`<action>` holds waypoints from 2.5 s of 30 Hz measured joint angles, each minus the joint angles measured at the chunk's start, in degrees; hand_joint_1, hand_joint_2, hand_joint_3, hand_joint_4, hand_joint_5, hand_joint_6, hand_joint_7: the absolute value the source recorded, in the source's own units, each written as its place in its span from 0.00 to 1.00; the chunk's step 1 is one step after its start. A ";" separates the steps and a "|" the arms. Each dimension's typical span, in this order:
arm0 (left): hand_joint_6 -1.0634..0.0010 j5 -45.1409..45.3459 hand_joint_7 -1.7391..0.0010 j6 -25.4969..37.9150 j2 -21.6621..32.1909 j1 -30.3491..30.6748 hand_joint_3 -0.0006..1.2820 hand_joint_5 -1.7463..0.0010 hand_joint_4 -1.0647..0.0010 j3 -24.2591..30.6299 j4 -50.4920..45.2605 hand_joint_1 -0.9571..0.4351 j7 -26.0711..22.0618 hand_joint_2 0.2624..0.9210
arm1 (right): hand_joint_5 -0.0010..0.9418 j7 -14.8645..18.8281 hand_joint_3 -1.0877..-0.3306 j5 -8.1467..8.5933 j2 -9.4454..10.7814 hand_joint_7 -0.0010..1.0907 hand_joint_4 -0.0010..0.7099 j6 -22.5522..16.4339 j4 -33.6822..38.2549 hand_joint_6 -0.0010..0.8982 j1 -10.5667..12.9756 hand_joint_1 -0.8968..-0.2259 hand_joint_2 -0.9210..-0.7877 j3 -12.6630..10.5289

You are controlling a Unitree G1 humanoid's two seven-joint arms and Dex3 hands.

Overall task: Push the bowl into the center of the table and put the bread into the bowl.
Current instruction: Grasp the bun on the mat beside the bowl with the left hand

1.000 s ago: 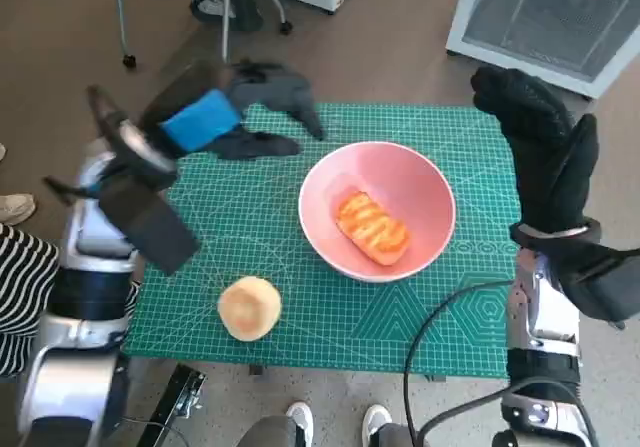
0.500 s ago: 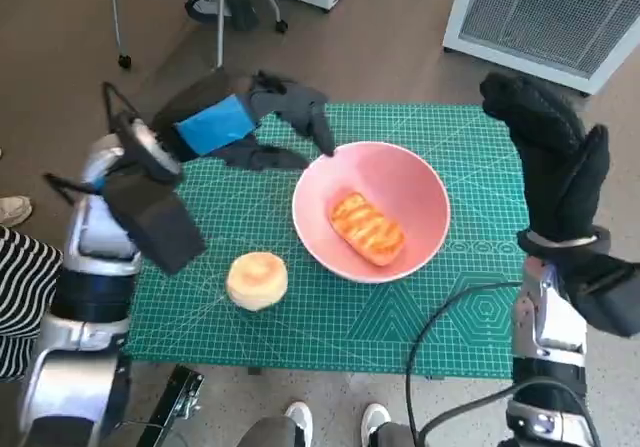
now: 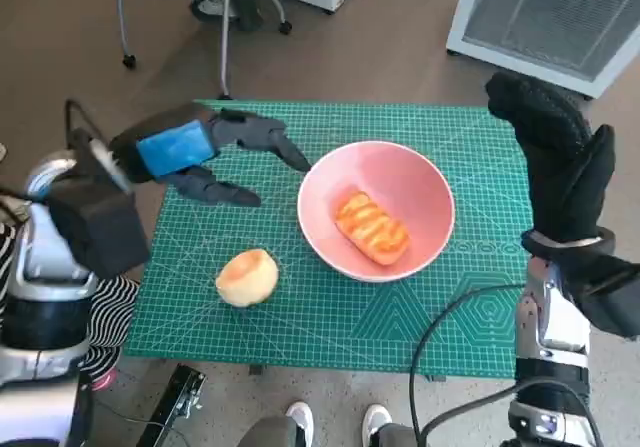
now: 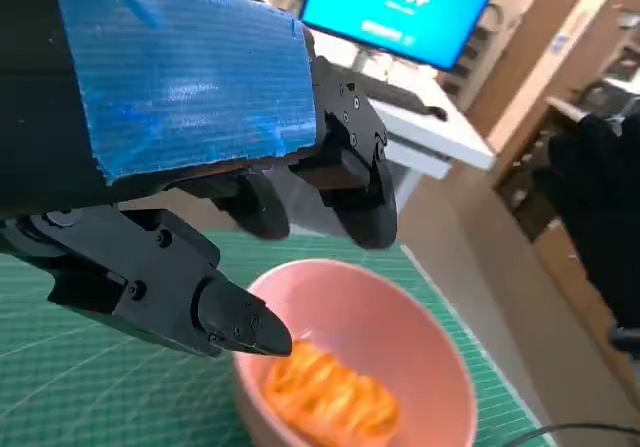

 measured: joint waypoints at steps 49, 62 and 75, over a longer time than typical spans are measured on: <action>0.62 3.24 0.99 -0.80 8.20 18.54 0.01 1.00 0.71 -3.65 -5.77 0.43 -6.97 0.75 | 0.00 0.52 0.52 0.38 0.36 0.39 0.21 1.95 0.50 0.05 -0.32 0.29 0.00 0.43; 0.62 6.19 1.00 -6.89 5.07 19.11 0.00 1.00 0.71 -7.26 2.20 0.42 -4.79 0.75 | 0.00 0.52 0.52 0.28 0.34 0.39 0.21 1.96 0.22 0.05 -0.31 0.31 0.00 0.23; 0.50 13.05 0.97 -13.71 0.97 18.65 0.01 0.97 0.58 -11.46 10.90 0.61 1.42 0.74 | 0.00 0.51 0.52 0.19 0.34 0.39 0.21 1.51 0.30 0.05 -0.31 0.31 0.00 0.20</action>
